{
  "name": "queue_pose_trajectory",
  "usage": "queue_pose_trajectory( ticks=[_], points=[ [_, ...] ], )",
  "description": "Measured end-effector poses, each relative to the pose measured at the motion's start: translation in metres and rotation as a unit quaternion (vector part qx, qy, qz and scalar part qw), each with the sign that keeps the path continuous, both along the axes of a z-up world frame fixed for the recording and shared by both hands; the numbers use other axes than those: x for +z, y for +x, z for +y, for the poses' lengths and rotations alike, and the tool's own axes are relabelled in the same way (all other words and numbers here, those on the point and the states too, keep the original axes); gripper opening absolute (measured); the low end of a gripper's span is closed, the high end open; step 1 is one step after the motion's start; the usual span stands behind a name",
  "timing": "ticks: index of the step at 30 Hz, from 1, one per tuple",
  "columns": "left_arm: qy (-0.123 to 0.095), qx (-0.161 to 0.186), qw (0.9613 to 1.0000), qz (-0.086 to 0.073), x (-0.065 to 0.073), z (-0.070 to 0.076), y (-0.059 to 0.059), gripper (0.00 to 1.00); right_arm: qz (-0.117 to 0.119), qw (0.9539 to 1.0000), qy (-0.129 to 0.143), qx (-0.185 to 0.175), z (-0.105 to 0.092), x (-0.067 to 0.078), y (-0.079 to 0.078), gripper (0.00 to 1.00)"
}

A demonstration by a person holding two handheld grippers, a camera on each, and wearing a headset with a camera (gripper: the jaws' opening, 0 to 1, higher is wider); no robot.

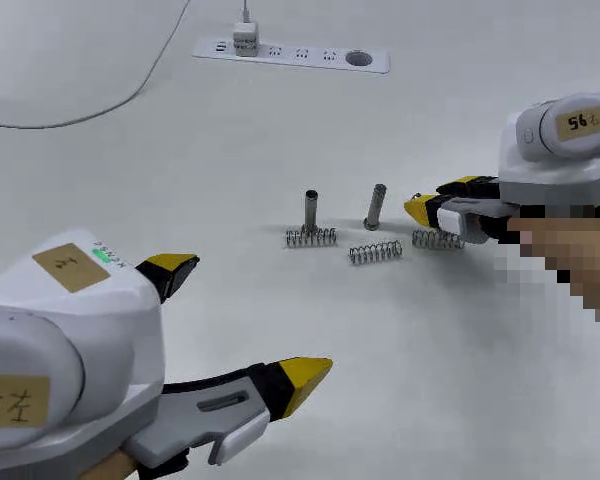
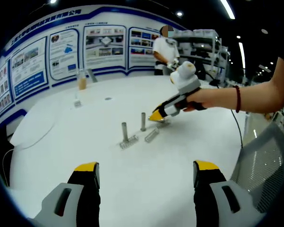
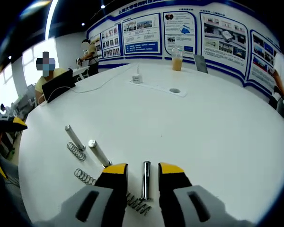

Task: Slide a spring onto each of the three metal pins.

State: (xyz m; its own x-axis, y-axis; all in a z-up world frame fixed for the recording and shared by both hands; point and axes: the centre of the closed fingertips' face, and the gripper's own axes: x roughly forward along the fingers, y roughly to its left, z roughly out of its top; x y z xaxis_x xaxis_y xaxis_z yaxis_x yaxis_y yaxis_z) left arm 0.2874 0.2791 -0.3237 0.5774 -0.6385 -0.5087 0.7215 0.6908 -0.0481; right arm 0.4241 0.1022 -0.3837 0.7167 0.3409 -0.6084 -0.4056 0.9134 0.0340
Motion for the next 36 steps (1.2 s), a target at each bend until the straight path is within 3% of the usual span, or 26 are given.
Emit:
queue_pose_trajectory(
  ticks=[15,22,32,36],
  points=[
    [0.000,0.005,1.0000,-0.005,0.002,0.004,0.004,0.79,0.013,0.9999,-0.001,-0.010,0.001,-0.014,0.010,0.18],
    [0.000,0.008,0.9999,-0.007,0.002,0.006,0.006,0.78,0.011,0.9998,-0.013,-0.011,-0.001,-0.015,0.011,0.12],
    [-0.002,0.007,0.9999,-0.012,0.006,0.006,0.007,0.77,0.031,0.9987,0.015,-0.037,-0.007,-0.014,0.014,0.09],
    [-0.004,0.005,0.9998,-0.017,0.008,0.005,0.006,0.76,0.023,0.9985,0.024,-0.044,-0.010,-0.006,0.014,0.09]
  ],
)
